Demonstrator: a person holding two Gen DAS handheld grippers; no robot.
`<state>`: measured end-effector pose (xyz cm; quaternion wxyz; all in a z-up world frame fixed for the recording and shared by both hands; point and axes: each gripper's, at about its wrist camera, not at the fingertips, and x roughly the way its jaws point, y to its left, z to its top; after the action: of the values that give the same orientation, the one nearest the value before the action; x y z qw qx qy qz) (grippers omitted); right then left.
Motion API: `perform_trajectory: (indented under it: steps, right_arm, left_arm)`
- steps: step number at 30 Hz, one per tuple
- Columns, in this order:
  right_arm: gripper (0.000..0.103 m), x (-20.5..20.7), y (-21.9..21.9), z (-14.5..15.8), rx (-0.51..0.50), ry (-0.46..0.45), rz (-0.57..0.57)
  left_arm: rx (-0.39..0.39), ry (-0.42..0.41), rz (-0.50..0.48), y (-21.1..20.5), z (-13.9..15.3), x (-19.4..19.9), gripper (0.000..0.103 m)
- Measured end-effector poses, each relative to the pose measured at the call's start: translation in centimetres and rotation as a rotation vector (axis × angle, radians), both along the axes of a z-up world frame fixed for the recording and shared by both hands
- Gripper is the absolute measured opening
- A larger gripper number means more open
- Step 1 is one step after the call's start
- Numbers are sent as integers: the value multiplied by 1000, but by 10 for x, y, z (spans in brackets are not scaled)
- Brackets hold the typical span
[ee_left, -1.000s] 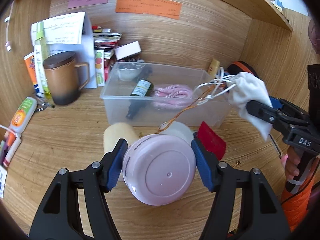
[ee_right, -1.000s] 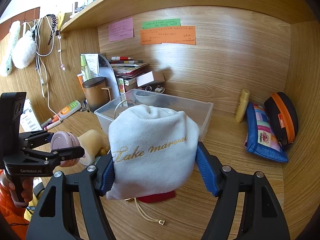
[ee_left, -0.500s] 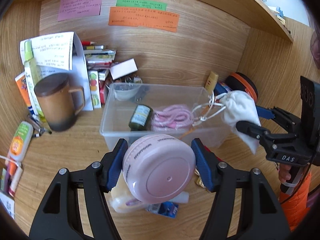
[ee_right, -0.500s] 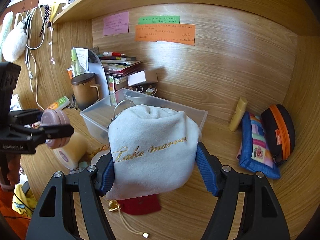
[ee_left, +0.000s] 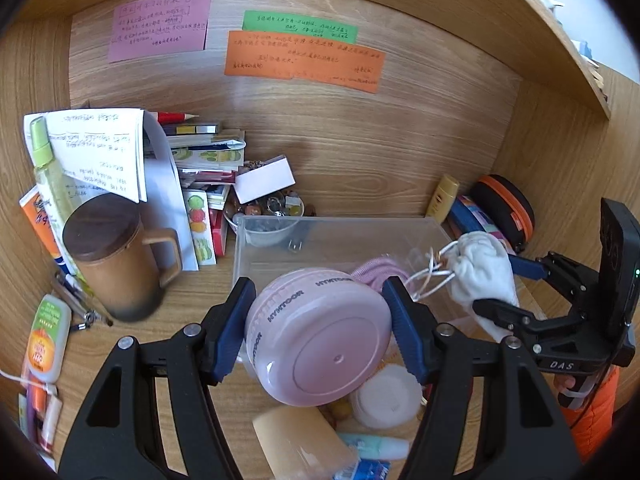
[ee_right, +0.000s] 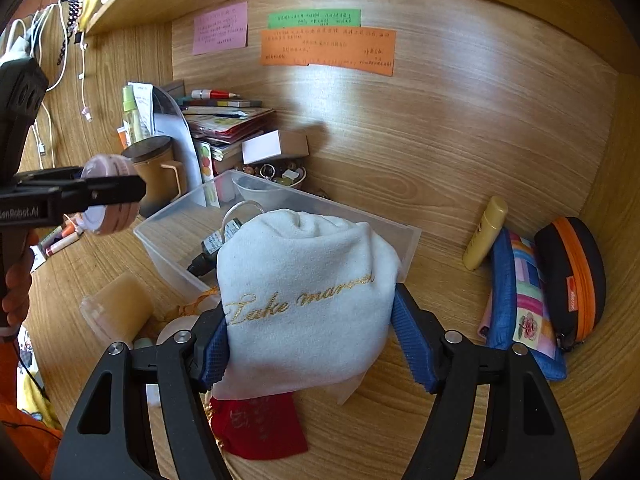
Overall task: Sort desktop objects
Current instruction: 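Carry the white pouch and pink container into the clear box and release both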
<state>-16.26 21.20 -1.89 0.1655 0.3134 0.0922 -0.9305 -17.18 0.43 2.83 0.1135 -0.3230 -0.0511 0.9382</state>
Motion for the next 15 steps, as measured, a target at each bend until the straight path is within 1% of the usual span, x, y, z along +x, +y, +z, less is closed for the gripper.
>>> perform_trajectory:
  steps: [10, 15]
  right_arm:
    - [68, -29, -9, -17, 53, -65, 25]
    - [69, -39, -13, -24, 57, -83, 36]
  left_arm:
    - [27, -50, 0, -9, -19, -40, 65]
    - [40, -74, -5, -9, -28, -57, 65]
